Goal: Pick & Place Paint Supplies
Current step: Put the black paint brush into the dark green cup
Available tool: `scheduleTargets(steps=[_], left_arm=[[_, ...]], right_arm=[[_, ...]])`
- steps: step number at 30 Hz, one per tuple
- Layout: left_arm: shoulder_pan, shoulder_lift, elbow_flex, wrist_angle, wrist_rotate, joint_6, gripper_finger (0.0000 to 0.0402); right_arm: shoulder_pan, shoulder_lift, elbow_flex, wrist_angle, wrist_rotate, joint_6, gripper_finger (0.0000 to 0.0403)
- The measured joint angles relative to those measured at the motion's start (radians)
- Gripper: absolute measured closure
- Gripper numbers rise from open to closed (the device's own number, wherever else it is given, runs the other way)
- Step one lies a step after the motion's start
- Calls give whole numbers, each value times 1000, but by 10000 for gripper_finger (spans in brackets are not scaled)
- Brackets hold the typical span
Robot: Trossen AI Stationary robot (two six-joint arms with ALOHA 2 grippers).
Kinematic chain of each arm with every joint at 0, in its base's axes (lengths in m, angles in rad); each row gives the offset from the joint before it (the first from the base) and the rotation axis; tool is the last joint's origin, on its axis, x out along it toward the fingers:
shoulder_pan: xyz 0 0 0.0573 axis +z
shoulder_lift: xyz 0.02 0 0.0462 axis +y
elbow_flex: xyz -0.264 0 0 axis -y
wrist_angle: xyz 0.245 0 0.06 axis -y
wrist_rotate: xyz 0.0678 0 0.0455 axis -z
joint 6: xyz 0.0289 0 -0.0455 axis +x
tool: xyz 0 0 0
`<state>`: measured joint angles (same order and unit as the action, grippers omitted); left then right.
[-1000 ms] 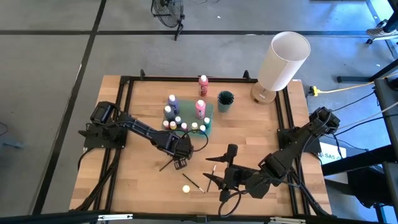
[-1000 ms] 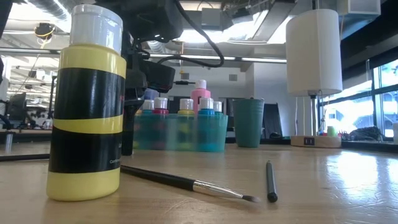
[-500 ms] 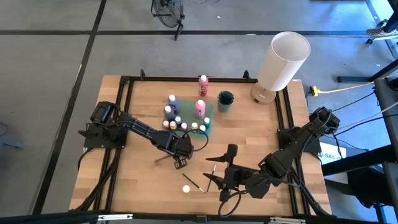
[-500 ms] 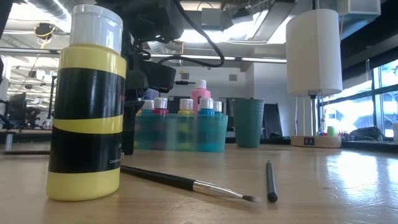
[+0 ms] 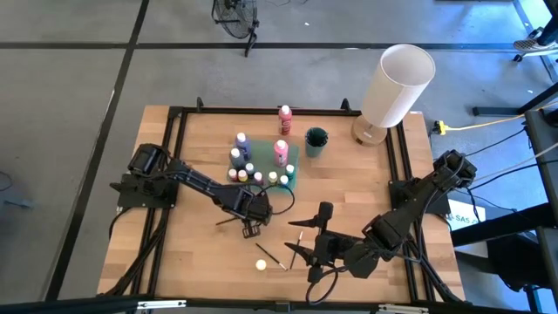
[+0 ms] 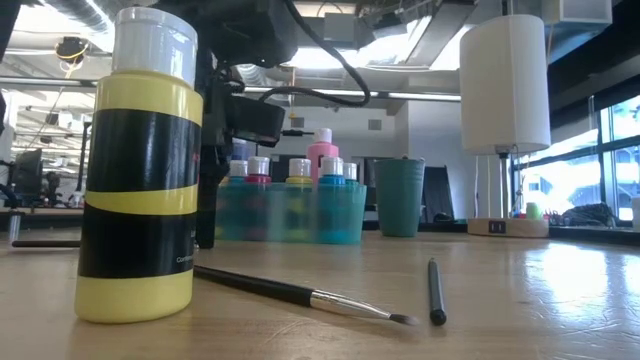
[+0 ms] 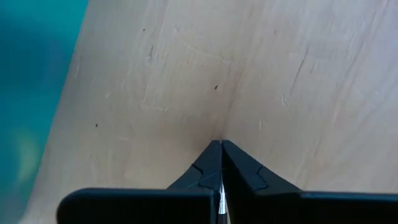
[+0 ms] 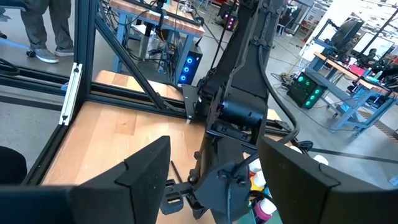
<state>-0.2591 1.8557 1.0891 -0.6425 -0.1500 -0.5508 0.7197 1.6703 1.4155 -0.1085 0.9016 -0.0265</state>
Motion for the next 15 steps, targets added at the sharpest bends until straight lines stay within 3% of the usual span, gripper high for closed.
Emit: scheduleTargets(steps=[15], left_arm=[[-105, -111, 104, -153, -131, 25, 399]], right_arm=[[2, 0, 0, -8, -23, -12, 156]])
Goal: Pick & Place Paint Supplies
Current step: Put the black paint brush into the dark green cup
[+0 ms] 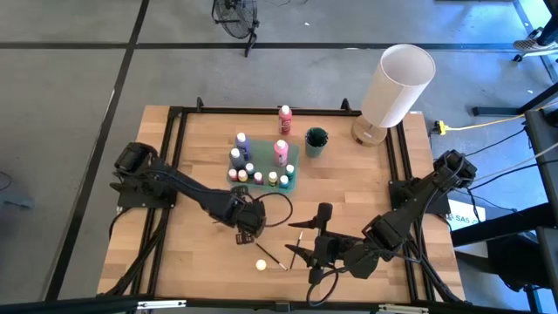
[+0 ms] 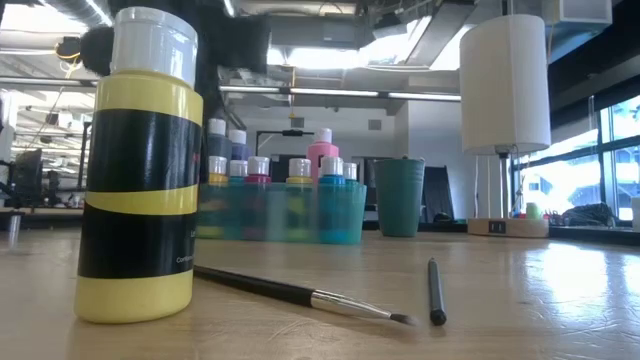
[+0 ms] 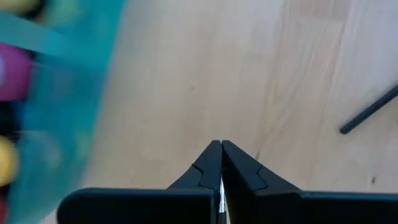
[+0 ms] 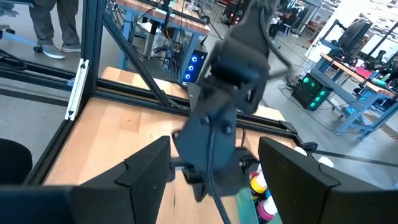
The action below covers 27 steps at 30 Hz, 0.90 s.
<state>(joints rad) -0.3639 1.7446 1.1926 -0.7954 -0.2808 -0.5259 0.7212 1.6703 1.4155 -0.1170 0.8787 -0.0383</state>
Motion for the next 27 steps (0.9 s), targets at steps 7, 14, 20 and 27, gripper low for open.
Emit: scheduleTargets(steps=[7, 14, 20, 27], left_arm=[[-62, -170, 86, -131, -204, -17, 399], [-167, -428, 103, -13, -390, 98, 399], [-221, -592, 16, 288, -307, 355, 400], [-202, -682, -154, 673, -98, 589, 400]], right_arm=[[1, 0, 0, 0, 117, 58, 156], [2, 0, 0, 1, 111, 67, 156], [-18, 0, 0, 9, 26, 63, 156], [-97, 39, 0, 105, -115, -5, 156]])
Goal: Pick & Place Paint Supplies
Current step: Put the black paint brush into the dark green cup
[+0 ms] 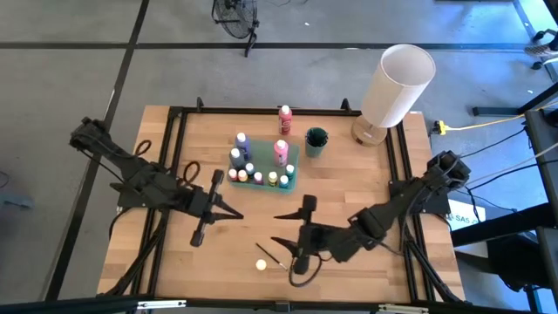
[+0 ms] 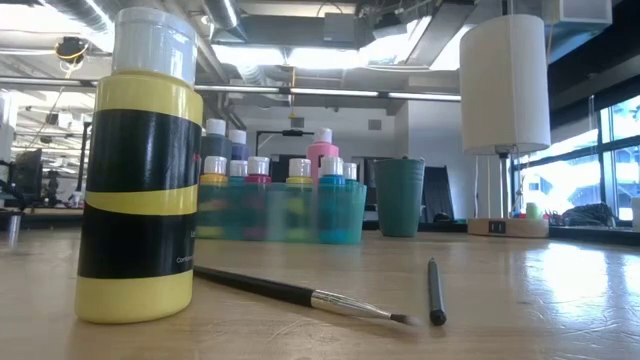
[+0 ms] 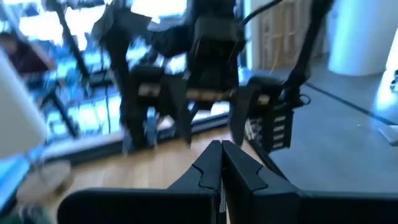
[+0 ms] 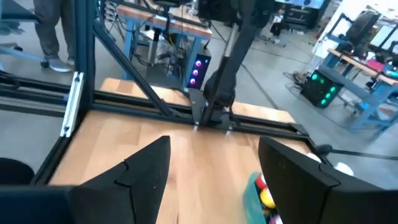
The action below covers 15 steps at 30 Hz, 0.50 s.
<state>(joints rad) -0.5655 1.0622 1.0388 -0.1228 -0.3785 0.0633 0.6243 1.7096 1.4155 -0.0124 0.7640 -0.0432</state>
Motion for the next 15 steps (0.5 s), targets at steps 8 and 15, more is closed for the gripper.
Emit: scheduleTargets(steps=[8, 15], left_arm=[[64, -40, -164, 324, 194, 170, 400], [116, -21, -277, 598, 359, 205, 400]], right_arm=[[-45, 14, 0, 140, -94, -109, 156], [-83, 19, 0, 187, -198, -126, 156]])
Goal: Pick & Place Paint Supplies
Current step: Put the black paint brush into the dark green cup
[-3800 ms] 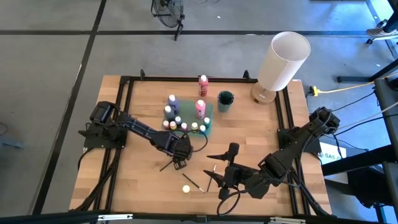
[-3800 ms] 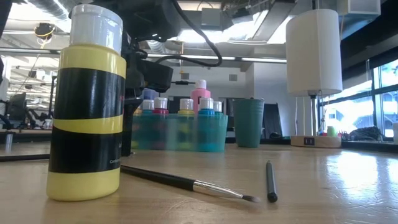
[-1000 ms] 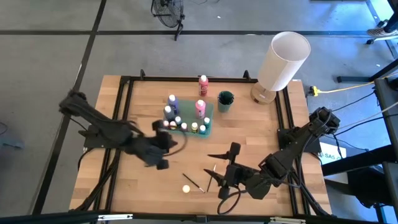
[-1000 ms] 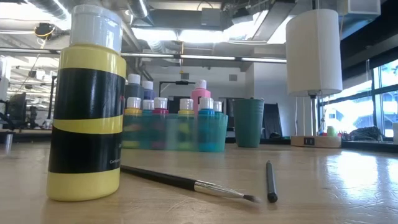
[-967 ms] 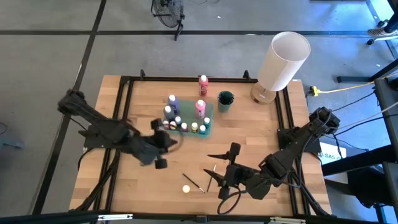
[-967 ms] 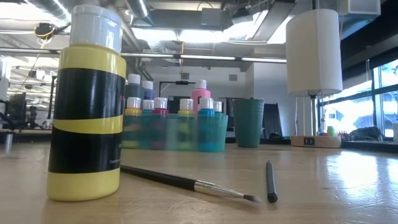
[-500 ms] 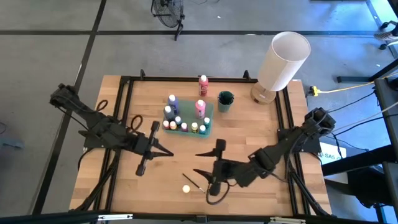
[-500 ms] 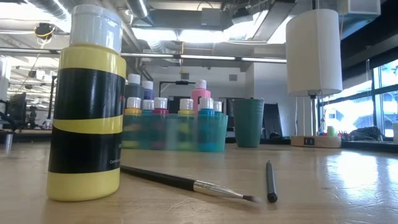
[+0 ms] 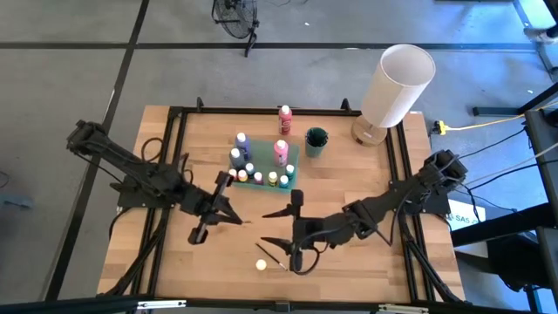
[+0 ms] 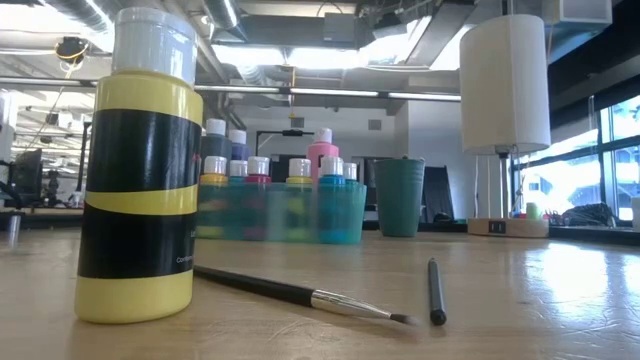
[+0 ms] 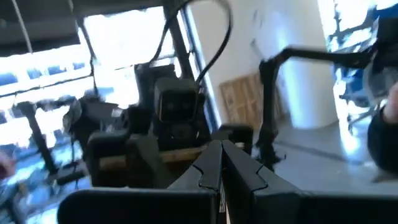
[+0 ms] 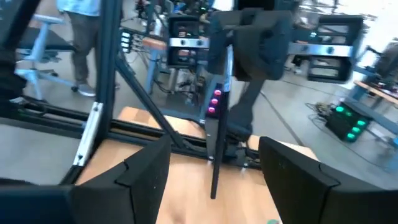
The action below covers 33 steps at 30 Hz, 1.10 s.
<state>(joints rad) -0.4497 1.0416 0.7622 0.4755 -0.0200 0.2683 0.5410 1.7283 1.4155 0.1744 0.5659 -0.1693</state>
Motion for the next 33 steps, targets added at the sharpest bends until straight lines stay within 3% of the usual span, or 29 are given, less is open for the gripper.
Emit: scheduleTargets(steps=[6, 10, 18, 33], left_arm=[[24, 43, -25, 140, 178, -22, 400], [42, 97, -25, 210, 223, -39, 400], [64, 140, -25, 260, 225, -48, 400], [66, 141, -25, 263, 97, -20, 400]], right_arm=[[-34, 0, 0, 30, -143, 1, 156], [-52, 8, 0, 68, -183, -3, 156], [-74, 49, 0, 127, -290, -33, 156], [-77, 50, 0, 137, -289, -33, 156]])
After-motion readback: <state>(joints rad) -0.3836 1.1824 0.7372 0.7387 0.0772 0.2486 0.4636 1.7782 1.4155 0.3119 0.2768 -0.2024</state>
